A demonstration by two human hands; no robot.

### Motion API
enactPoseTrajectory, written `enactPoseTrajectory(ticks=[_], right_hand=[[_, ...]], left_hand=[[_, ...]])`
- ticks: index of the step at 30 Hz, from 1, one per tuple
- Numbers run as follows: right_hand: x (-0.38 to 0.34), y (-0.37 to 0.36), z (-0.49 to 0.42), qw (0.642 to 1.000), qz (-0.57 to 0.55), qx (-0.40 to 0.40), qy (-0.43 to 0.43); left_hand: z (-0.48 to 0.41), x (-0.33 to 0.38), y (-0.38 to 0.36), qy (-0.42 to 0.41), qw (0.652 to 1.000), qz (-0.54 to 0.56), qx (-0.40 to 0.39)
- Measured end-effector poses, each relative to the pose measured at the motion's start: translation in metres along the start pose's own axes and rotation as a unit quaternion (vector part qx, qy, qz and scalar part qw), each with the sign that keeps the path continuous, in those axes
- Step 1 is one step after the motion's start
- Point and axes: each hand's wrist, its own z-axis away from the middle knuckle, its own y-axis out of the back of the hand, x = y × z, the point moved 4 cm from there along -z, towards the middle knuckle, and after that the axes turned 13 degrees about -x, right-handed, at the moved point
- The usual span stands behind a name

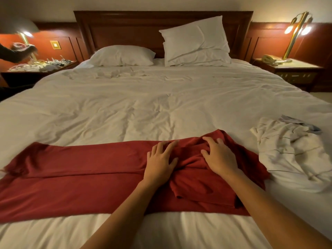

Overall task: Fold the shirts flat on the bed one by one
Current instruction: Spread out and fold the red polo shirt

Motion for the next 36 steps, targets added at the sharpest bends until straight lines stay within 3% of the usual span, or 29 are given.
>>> enactPoseTrajectory(ticks=[2, 5, 8, 11, 13, 18, 24, 29, 33, 36], right_hand=[[-0.001, 0.002, -0.003, 0.997, 0.073, 0.007, 0.012], [0.009, -0.005, -0.017, 0.987, 0.117, -0.098, 0.048], [0.025, -0.007, -0.027, 0.981, 0.115, -0.154, -0.004], [0.034, 0.009, -0.035, 0.992, 0.086, -0.056, -0.077], [0.040, 0.021, -0.041, 0.994, -0.002, 0.006, -0.108], [0.045, 0.031, -0.048, 0.976, -0.187, 0.062, -0.090], [0.063, 0.030, -0.048, 0.980, -0.150, 0.045, -0.122], [0.013, 0.040, -0.015, 0.988, -0.101, 0.114, -0.014], [0.001, 0.019, 0.017, 0.990, -0.125, -0.048, -0.042], [0.004, 0.015, 0.028, 0.987, -0.144, -0.062, -0.047]], left_hand=[[-0.001, -0.001, -0.005, 0.002, 0.999, -0.034, -0.030], [-0.003, -0.002, -0.013, 0.013, 0.995, -0.065, -0.074], [-0.004, -0.004, -0.016, 0.024, 0.994, -0.067, -0.087], [-0.005, -0.005, -0.019, 0.036, 0.993, -0.071, -0.085], [-0.005, -0.005, -0.021, 0.039, 0.992, -0.078, -0.092], [-0.007, -0.007, -0.021, 0.037, 0.991, -0.073, -0.109], [-0.008, -0.008, -0.022, 0.037, 0.992, -0.046, -0.112], [-0.006, -0.009, -0.018, 0.037, 0.995, 0.024, -0.090], [-0.005, -0.013, -0.005, 0.041, 0.988, 0.146, 0.004], [-0.001, -0.015, -0.001, 0.057, 0.968, 0.244, 0.018]])
